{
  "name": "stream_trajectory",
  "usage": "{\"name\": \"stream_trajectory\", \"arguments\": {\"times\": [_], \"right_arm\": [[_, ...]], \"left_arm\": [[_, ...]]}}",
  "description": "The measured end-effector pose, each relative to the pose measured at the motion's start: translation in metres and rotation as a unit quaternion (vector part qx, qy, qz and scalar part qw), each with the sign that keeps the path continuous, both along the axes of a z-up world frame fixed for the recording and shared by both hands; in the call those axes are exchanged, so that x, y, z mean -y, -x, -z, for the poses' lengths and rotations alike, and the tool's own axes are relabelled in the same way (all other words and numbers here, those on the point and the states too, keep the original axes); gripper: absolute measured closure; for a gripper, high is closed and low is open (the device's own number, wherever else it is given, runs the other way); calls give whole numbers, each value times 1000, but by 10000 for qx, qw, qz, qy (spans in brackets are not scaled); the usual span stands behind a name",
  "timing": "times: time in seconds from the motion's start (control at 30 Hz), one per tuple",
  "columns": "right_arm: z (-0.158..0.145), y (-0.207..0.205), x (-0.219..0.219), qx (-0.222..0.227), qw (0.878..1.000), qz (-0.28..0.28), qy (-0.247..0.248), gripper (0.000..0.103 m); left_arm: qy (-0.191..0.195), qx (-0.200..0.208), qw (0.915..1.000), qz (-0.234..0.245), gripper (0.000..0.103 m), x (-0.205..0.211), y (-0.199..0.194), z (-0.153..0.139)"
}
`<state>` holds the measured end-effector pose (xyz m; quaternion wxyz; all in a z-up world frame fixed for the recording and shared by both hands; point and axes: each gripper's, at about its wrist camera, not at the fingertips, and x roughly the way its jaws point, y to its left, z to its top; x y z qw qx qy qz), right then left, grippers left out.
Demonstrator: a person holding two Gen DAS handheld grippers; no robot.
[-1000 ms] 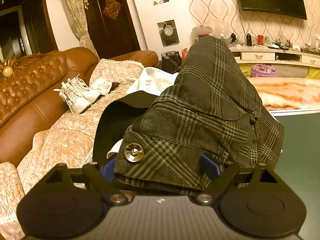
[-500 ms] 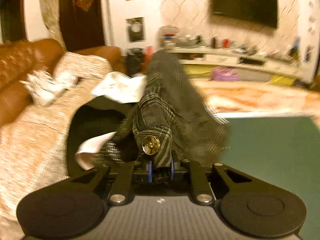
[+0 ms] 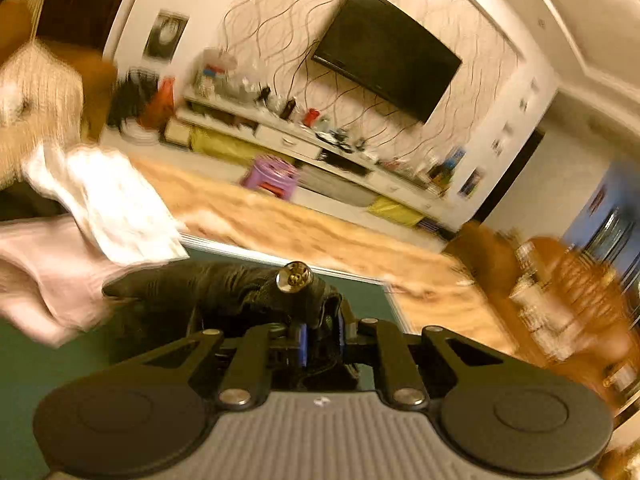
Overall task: Fold clothes
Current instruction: 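Lift the plaid trousers with the left tool and lay them flat on the table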
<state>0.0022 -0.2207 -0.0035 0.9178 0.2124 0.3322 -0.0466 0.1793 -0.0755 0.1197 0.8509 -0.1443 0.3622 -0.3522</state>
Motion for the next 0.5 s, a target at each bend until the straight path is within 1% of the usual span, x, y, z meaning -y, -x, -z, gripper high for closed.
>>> {"name": "stream_trajectory", "arguments": {"times": [0.03,0.1,0.17,0.2,0.23,0.27,0.33,0.4,0.43,0.47,0.5], "right_arm": [[1,3,7,-18,10000,-42,-18,0],[3,16,19,-21,9997,-162,-206,0],[5,33,30,-37,9988,-353,-338,0],[7,41,35,-72,9982,-460,-386,0],[11,50,38,-154,9976,-537,-406,0],[16,58,40,-271,9972,-576,-397,0],[30,71,46,-536,9958,-615,-425,0],[45,80,52,-797,9935,-635,-518,0],[52,82,55,-921,9916,-632,-651,0],[58,84,58,-1007,9898,-628,-790,0],[62,85,61,-1020,9884,-622,-937,0]], "left_arm": [[64,-99,9999,6,89,0,9,6],[143,-315,9994,-15,89,-7,31,27],[120,-460,9988,-87,89,-18,46,52],[34,-535,9985,-139,89,-23,55,66],[-55,-623,9979,-191,89,-29,65,80],[-171,-808,9963,-241,89,-35,72,97],[-497,-1183,9909,-402,88,-47,85,128],[-835,-1405,9846,-623,84,-66,95,157],[-1003,-1505,9806,-754,77,-76,99,170],[-1146,-1612,9759,-918,73,-86,103,179],[-1291,-1703,9708,-1086,74,-96,108,187]]}}
